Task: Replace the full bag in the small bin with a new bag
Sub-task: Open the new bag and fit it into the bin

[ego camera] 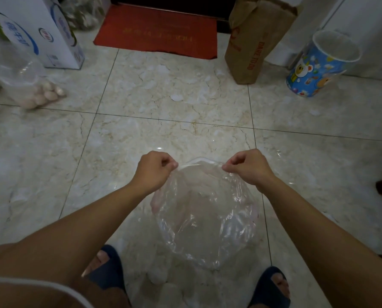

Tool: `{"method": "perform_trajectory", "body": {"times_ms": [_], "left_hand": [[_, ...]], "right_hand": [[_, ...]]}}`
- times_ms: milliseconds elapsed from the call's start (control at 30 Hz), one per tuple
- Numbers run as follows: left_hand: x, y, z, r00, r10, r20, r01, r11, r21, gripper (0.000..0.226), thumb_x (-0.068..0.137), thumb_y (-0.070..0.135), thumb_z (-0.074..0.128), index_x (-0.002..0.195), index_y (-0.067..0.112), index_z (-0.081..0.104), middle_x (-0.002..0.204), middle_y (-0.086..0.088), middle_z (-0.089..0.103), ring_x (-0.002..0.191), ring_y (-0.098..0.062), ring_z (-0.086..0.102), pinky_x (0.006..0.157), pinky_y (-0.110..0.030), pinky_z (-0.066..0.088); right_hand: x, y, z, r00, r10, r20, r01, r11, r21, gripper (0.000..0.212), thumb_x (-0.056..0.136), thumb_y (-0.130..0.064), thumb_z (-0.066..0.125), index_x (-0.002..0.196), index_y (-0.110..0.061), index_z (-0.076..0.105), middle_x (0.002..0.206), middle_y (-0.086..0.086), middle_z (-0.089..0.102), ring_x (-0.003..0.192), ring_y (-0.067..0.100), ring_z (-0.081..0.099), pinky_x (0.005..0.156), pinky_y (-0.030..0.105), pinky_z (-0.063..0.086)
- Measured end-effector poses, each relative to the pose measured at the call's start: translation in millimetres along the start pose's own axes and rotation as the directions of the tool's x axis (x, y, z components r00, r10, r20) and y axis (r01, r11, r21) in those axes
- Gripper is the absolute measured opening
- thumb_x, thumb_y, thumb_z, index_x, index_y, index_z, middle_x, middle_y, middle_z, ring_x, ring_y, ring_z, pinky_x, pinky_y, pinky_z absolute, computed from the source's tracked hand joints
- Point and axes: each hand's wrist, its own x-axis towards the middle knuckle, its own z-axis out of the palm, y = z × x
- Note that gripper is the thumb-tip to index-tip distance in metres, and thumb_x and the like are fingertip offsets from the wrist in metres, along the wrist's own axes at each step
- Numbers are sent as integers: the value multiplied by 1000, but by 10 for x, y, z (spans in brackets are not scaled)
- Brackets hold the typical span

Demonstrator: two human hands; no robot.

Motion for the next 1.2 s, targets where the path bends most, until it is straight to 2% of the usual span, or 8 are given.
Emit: {"method": "perform_trajectory", "body": {"times_ms": [300,433,633,767,900,967,1067,1200], "left_hand": [[152,-51,121,992,-119,39,122,986,-114,17,92,18,64,84,8,76,69,5,65,67,-13,61,67,-25,46],[226,-66,143,970,-212,119,234,946,-222,18,91,19,67,83,6,75,72,5,65,65,-7,58,61,-19,43],[326,-112,187,916,-316,246,387,859,-336,11,85,19,73,80,9,76,90,-4,72,91,-18,65,82,-28,50],[390,-125,184,863,-391,320,488,807,-333,15,81,19,78,76,6,75,80,-13,73,76,-26,67,73,-33,57],[436,-125,192,805,-416,423,565,754,-335,13,83,10,74,88,-1,75,79,-18,73,66,-26,69,68,-33,60],[476,-139,206,803,-396,445,562,753,-343,11,83,9,73,88,-1,75,74,-16,73,62,-24,69,66,-32,60],[486,-153,206,825,-388,410,534,771,-346,12,81,15,76,78,3,74,64,-10,72,55,-20,68,56,-26,56],[499,-109,222,889,-291,353,410,849,-333,23,81,26,78,78,3,77,74,-13,75,68,-24,72,66,-28,58]], "right_hand": [[194,51,-10,999,34,-8,-34,999,29,18,71,-24,86,72,-11,73,70,2,71,64,12,64,67,26,55],[259,41,-76,983,129,128,-150,974,171,25,70,-19,86,79,0,72,64,10,67,48,10,54,45,20,45],[397,134,-197,848,275,453,-419,871,256,19,71,-17,83,83,-7,73,69,2,65,54,7,47,50,19,31],[482,239,-224,805,279,524,-487,815,314,13,79,-19,76,84,-11,67,69,-3,57,51,3,44,40,13,28],[501,307,-194,836,232,497,-390,889,240,22,86,-22,72,67,-13,68,61,0,52,47,6,38,42,19,26],[482,324,-199,840,178,513,-342,907,247,21,88,-25,70,72,-12,68,59,-1,54,47,7,39,45,20,28],[467,349,-205,845,109,523,-276,927,254,10,85,-17,73,88,-7,72,70,1,63,59,10,51,53,21,41],[448,350,-198,912,57,407,-154,965,211,8,86,-14,71,90,-12,78,71,-2,67,64,11,53,62,25,44]]}}
